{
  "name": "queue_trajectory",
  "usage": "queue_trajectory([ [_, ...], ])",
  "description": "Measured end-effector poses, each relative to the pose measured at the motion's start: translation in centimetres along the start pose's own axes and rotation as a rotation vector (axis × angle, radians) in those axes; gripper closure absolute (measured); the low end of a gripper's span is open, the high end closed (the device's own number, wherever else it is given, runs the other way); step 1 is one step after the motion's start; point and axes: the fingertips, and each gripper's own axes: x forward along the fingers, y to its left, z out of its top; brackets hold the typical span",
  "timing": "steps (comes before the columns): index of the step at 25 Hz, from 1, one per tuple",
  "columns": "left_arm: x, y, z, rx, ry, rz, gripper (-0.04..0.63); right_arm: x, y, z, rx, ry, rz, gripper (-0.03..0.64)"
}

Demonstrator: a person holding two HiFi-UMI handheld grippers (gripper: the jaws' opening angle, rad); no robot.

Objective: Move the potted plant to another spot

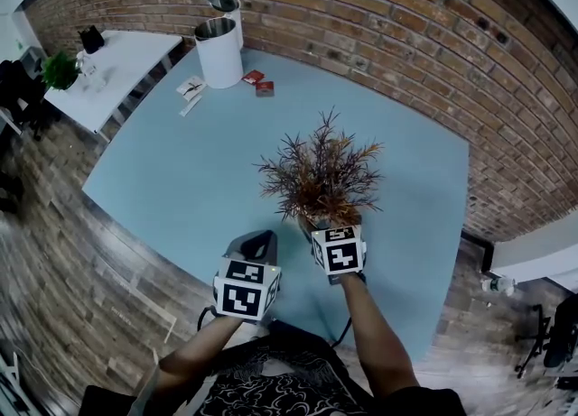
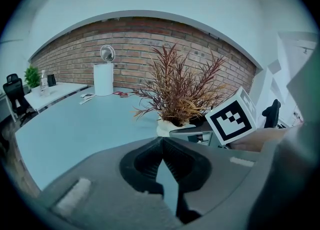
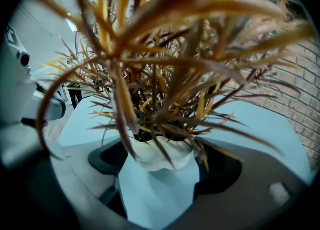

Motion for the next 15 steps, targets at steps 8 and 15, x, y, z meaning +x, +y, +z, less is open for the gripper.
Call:
queue_trajectory([
  [8,0.7,-0.7,1.1,0.003,0.016,0.006,0.597,0.3,-2.3,0.9,0.038,-0.019,-0.035,0.199],
  [15,1.4,-0.4,1.1,0.002,0.027,0.005,0.597,0.9,-3.5,1.2,0.072,-0.035,-0.074,0.199],
])
